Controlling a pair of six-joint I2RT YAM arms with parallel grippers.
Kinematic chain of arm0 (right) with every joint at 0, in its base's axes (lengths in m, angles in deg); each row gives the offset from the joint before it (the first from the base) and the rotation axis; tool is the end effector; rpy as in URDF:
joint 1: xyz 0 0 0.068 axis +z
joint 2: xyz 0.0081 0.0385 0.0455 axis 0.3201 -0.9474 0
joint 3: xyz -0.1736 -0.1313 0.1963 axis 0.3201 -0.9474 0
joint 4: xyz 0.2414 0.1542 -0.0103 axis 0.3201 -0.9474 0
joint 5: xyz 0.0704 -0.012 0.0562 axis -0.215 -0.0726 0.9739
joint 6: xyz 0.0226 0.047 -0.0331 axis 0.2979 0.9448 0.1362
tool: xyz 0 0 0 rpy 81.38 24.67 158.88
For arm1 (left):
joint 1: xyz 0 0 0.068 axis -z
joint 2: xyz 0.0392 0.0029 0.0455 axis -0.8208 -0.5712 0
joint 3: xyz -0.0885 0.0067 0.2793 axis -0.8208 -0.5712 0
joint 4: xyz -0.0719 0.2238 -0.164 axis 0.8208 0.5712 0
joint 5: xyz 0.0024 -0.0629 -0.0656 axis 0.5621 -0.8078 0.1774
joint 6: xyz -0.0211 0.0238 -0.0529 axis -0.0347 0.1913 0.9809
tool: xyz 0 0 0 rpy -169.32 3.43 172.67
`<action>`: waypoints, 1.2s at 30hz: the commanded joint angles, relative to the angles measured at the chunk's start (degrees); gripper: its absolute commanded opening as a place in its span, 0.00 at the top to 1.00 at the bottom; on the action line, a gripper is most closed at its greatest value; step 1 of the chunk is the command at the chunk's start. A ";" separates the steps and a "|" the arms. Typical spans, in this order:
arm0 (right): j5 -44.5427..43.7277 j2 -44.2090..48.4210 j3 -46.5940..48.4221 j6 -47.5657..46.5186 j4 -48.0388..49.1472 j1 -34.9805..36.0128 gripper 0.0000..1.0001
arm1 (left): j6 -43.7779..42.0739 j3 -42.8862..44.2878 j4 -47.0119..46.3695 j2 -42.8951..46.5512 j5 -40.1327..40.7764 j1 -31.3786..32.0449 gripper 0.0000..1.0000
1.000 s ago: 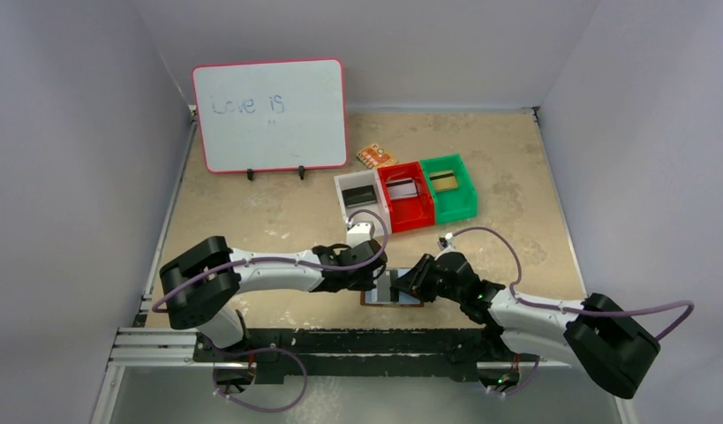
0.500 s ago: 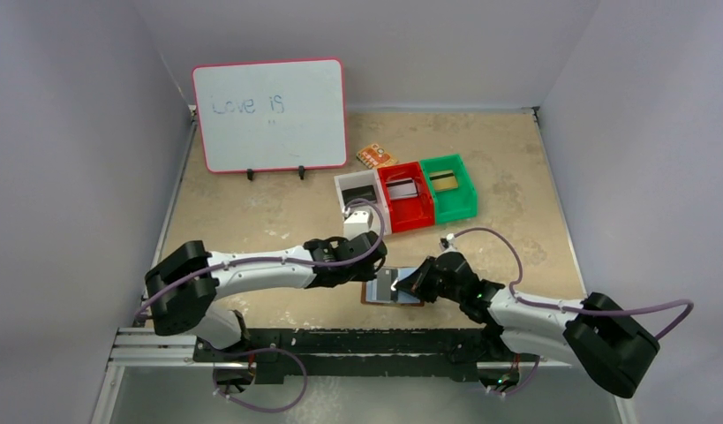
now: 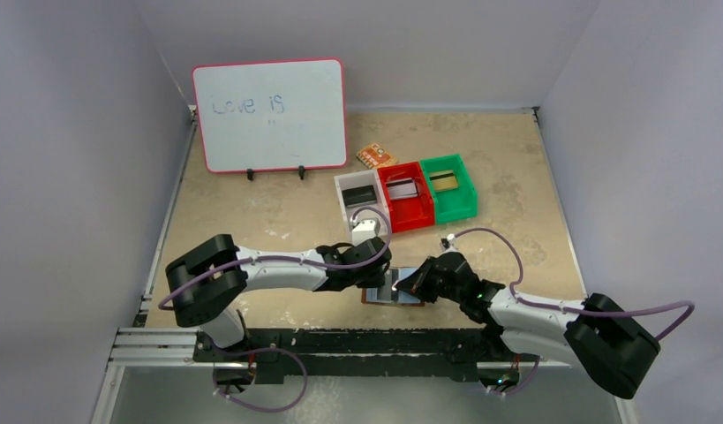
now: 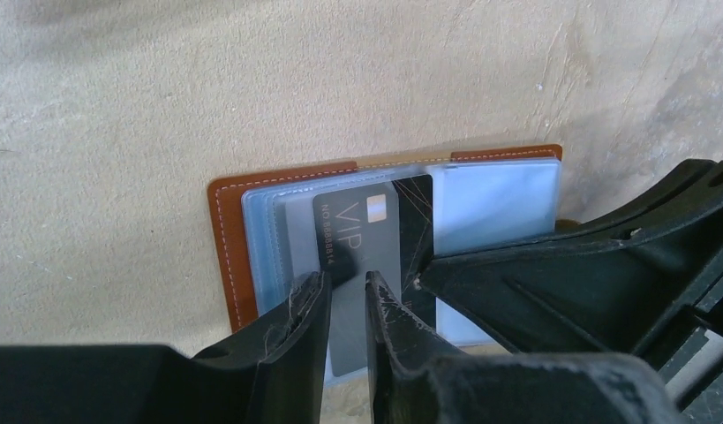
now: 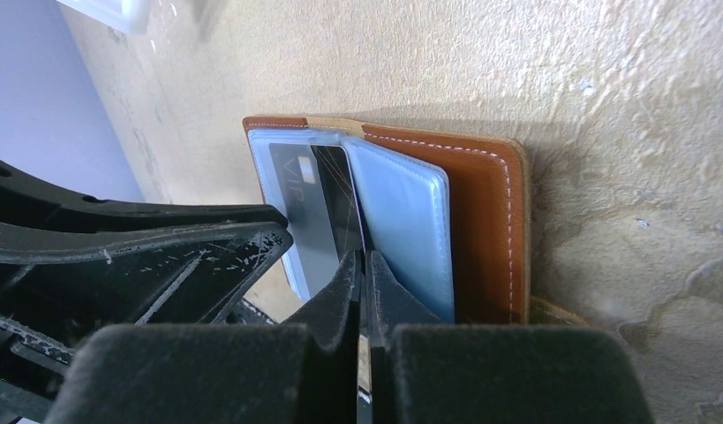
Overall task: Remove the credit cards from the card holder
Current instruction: Remove the credit card from the card holder.
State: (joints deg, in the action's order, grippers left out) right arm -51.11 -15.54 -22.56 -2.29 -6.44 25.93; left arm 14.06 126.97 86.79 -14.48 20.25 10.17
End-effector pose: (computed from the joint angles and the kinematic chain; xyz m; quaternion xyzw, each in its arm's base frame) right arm 0.1334 0.1338 0.1154 0.2082 0.8469 0.4270 0.2391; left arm 0.1544 -0.3064 0.1568 -0.0143 0.9433 -0.2165 0.2513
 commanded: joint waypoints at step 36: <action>-1.04 -0.93 -0.20 1.71 3.22 -1.53 1.00 | 4.71 -6.58 -1.83 0.58 0.83 1.89 0.82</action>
State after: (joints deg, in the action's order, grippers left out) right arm -49.60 -18.86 -23.98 -0.92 0.14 24.64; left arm 17.62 122.62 80.52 -13.23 22.22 10.89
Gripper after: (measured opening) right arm 0.010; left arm 0.184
